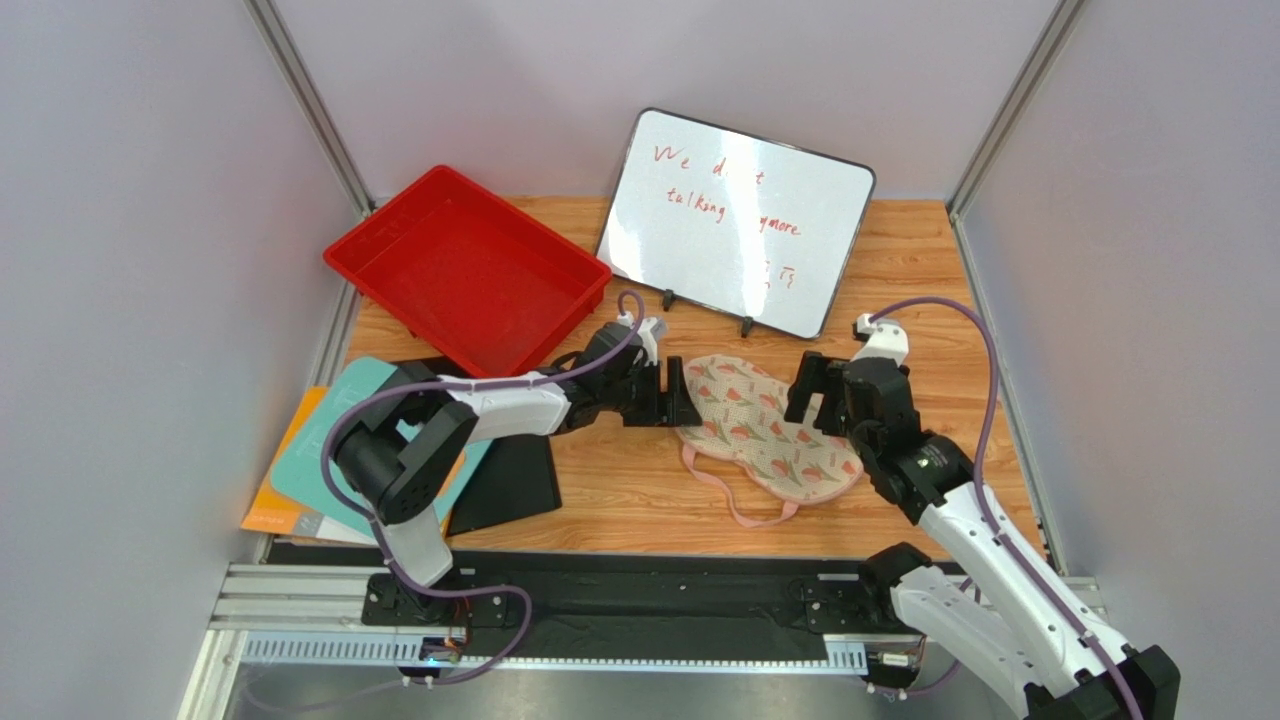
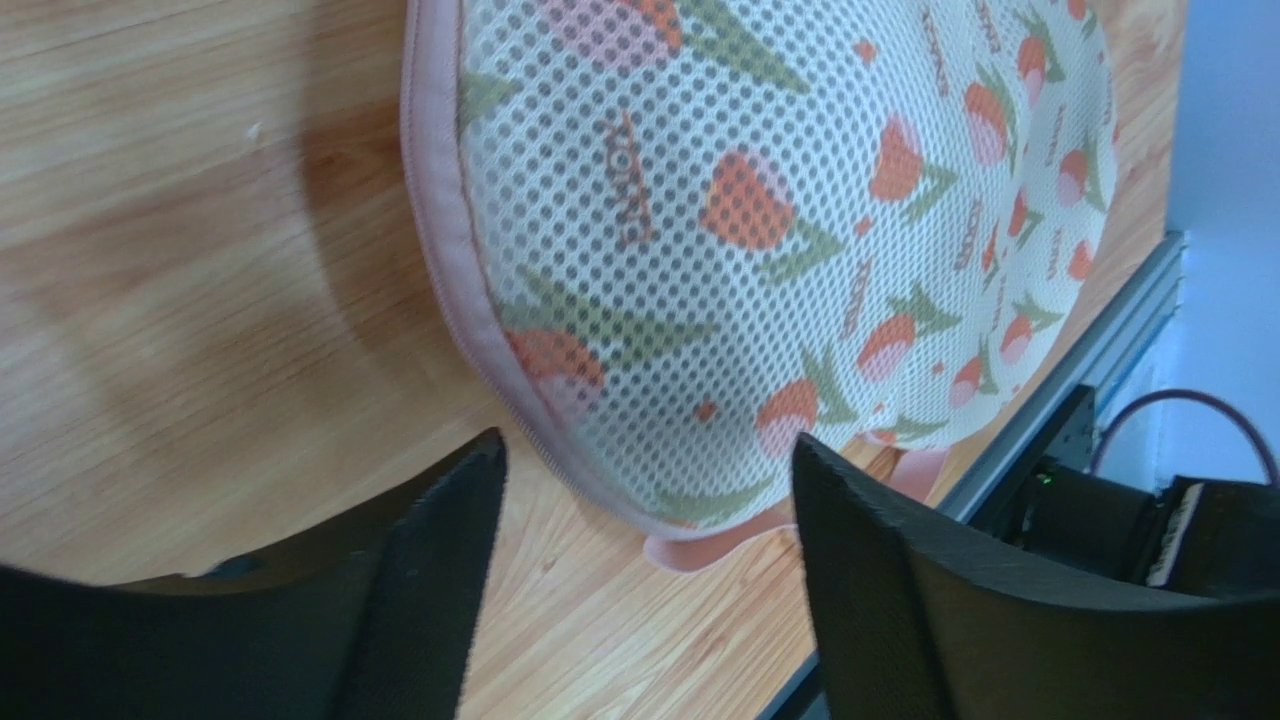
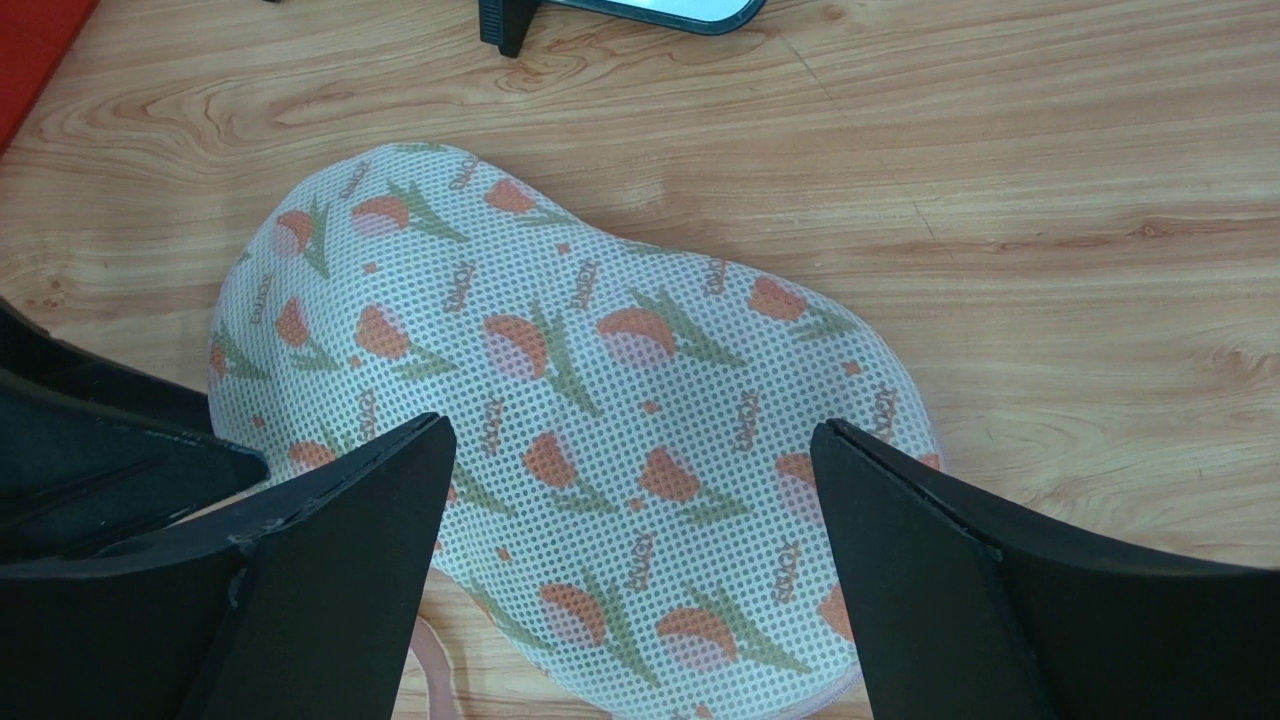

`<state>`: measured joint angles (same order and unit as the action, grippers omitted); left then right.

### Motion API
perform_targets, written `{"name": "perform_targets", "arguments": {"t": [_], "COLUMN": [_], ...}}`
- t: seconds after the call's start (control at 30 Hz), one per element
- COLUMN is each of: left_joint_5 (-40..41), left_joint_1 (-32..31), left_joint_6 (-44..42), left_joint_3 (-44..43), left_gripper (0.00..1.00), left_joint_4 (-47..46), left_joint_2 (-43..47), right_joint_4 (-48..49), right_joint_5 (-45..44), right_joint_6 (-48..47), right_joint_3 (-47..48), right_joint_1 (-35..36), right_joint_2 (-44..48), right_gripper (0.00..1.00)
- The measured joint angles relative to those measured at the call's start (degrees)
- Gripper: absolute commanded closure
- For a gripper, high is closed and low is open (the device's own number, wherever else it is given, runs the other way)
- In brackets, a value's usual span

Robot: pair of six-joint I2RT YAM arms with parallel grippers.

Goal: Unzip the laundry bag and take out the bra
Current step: Pick up the laundry bag at the center of the board.

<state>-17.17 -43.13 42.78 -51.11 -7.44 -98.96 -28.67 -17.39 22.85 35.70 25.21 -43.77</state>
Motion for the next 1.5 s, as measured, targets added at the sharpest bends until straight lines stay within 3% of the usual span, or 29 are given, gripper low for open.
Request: {"name": "perform_targets", "arguments": {"t": [0.07,0.17,0.2,0.3,0.5,0.63,0.8,1.13,1.5], "left_joint_5": [-0.7,-1.0,-1.0,-1.1,-1.3,0.2,5.1,5.8,3.5], "left_joint_1": [0.0,0.0,0.0,0.0,0.2,0.8,1.6,2.1,3.5], "left_joint_6": [0.8,1.7,2.0,2.5,0.2,-7.0,-17.5,-31.3,-37.2], "left_joint_3": [-1.2,-2.4,-2.7,-3.5,-5.8,-5.9,-1.7,15.5,18.5], "left_gripper": [0.37,0.56,0.71,1.00,1.00,1.00,1.00,1.00,1.00], "left_joint_4": [-1.4,-2.5,-2.8,-3.6,-1.7,3.5,9.9,8.2,6.1], "left_joint_2": [-2.1,-4.1,-4.5,-5.9,-6.9,-4.1,6.5,27.7,41.2], "right_joint_4": [-0.1,-0.2,-0.2,-0.3,-1.1,-1.1,0.2,8.4,13.2], "right_joint_5": [0.2,0.6,0.6,0.8,1.0,1.7,4.6,18.7,31.6], "right_joint_6": [0.1,0.2,0.3,0.3,0.3,0.3,0.2,-1.6,-3.0], "right_joint_3": [-0.1,-0.1,-0.1,-0.1,-0.1,-0.3,-1.8,-6.6,-9.8], "right_joint_1": [0.0,0.0,0.0,0.0,0.0,0.0,0.0,0.0,0.0], "right_joint_2": [0.0,0.0,0.1,0.2,0.0,-0.5,-0.8,-1.2,-1.5], "right_gripper": [0.04,0.04,0.04,0.04,0.05,0.05,0.04,0.04,0.04]}}
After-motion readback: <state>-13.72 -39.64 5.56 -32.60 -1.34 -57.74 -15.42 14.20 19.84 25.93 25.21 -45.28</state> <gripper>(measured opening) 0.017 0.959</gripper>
